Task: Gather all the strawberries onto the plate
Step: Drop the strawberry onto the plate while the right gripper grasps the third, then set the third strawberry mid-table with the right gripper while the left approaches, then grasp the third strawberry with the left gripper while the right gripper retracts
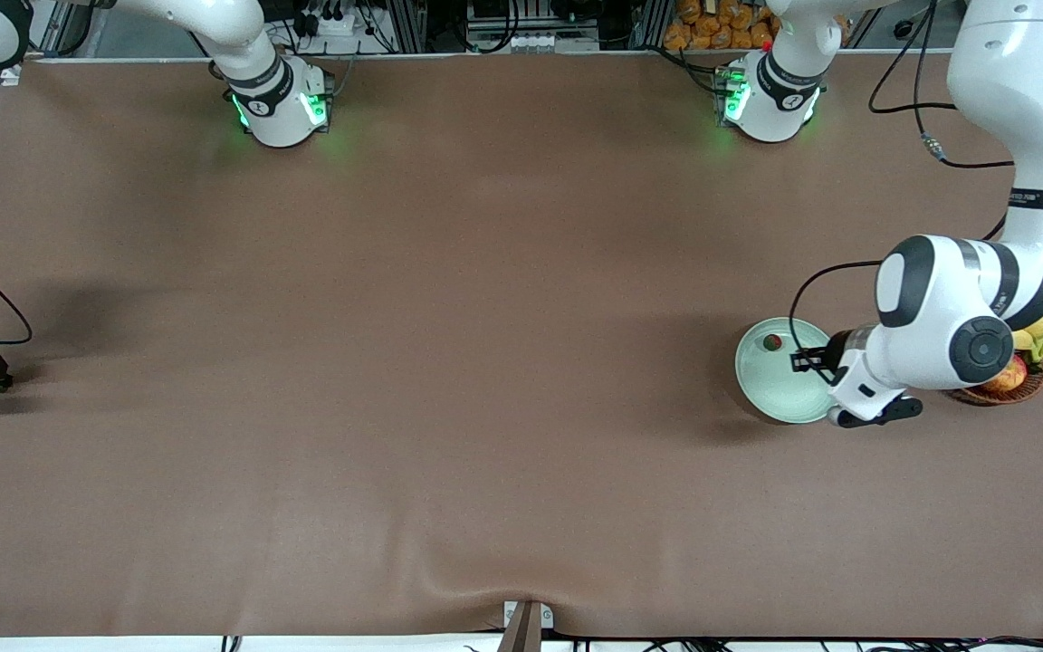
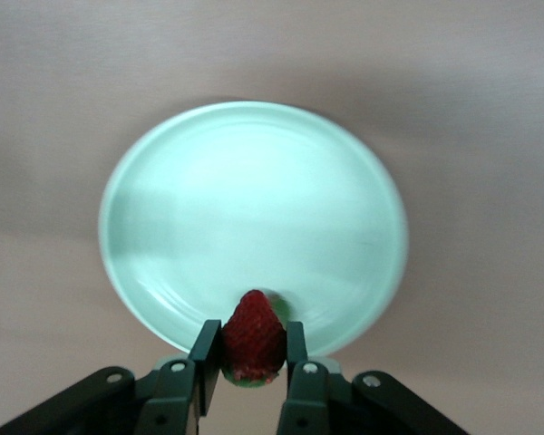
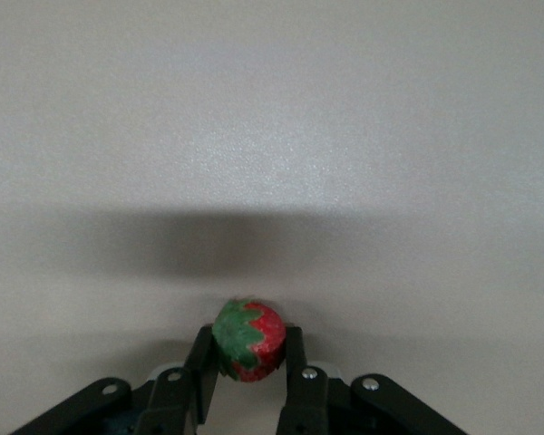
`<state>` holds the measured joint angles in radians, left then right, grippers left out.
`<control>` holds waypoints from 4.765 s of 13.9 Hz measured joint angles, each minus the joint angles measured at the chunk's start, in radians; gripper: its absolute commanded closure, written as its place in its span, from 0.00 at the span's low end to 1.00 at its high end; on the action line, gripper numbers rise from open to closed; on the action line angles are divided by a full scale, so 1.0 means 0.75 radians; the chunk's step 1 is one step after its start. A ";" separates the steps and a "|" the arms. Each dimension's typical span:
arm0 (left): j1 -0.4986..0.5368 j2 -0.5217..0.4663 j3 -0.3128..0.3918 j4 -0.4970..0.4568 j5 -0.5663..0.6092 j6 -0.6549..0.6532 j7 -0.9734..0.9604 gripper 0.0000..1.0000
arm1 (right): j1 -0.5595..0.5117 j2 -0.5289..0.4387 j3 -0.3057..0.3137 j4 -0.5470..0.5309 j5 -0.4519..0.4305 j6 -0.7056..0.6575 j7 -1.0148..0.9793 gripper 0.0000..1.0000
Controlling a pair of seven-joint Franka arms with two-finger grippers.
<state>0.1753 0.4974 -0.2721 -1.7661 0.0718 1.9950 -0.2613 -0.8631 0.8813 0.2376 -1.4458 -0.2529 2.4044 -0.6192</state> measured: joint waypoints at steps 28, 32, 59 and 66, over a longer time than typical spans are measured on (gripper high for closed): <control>-0.205 0.123 -0.202 0.056 0.108 0.080 -0.864 0.00 | 1.793 -0.011 0.040 0.098 -0.029 0.031 0.165 0.00; -0.283 0.181 -0.204 0.056 0.103 0.204 -1.067 0.00 | 1.790 -0.018 -0.021 0.127 -0.029 0.038 0.198 0.00; -0.686 0.658 -0.192 0.504 -0.015 0.917 -1.748 0.54 | 1.134 -1.120 -0.302 -0.072 0.258 -1.153 0.822 0.00; -0.687 0.678 -0.192 0.506 -0.015 0.952 -1.747 0.69 | 1.111 -1.120 -0.313 -0.072 0.259 -1.119 0.830 0.00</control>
<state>-0.3396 1.0057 -0.4158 -1.3866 0.0604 2.7087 -1.5716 -0.0296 0.0413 0.0030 -1.4998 -0.0589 1.5649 0.0033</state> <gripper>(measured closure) 0.617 0.000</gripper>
